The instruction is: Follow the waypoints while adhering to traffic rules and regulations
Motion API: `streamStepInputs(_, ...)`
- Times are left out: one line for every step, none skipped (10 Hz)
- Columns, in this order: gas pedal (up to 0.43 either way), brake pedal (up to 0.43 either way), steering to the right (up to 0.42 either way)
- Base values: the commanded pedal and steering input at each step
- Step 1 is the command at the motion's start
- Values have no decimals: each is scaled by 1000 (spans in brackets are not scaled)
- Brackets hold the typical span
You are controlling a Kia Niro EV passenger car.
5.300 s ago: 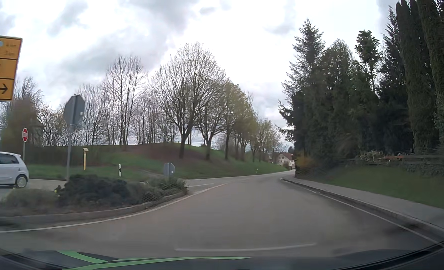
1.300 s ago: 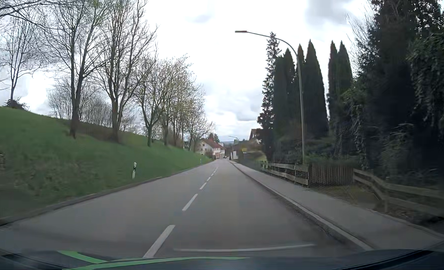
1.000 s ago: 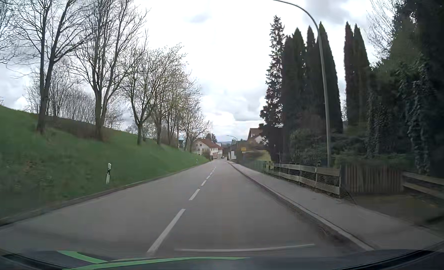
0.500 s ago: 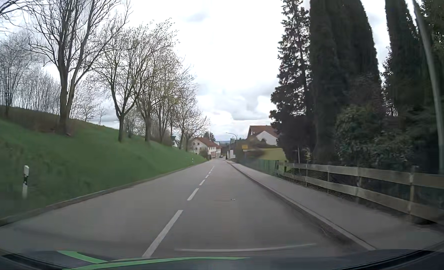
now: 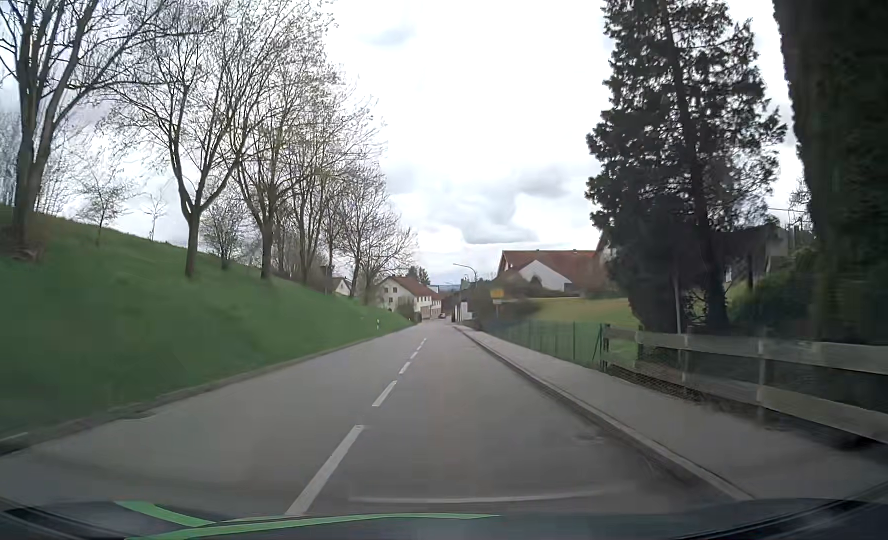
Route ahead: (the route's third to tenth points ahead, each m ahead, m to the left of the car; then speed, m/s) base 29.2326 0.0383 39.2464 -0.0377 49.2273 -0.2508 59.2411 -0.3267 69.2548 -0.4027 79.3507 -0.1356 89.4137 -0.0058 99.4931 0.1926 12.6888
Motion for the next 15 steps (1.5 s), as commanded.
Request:
streamStepInputs(0, 0, 0)
streamStepInputs(0, 0, 1)
streamStepInputs(0, 0, 1)
streamStepInputs(0, 0, 1)
streamStepInputs(0, 0, 1)
streamStepInputs(0, 0, 1)
streamStepInputs(0, 0, 1)
streamStepInputs(0, 0, 1)
streamStepInputs(0, 0, 1)
streamStepInputs(0, 0, 1)
streamStepInputs(0, 0, 0)
streamStepInputs(0, 0, 0)
streamStepInputs(0, 0, 0)
streamStepInputs(0, 0, 0)
streamStepInputs(0, 0, 0)
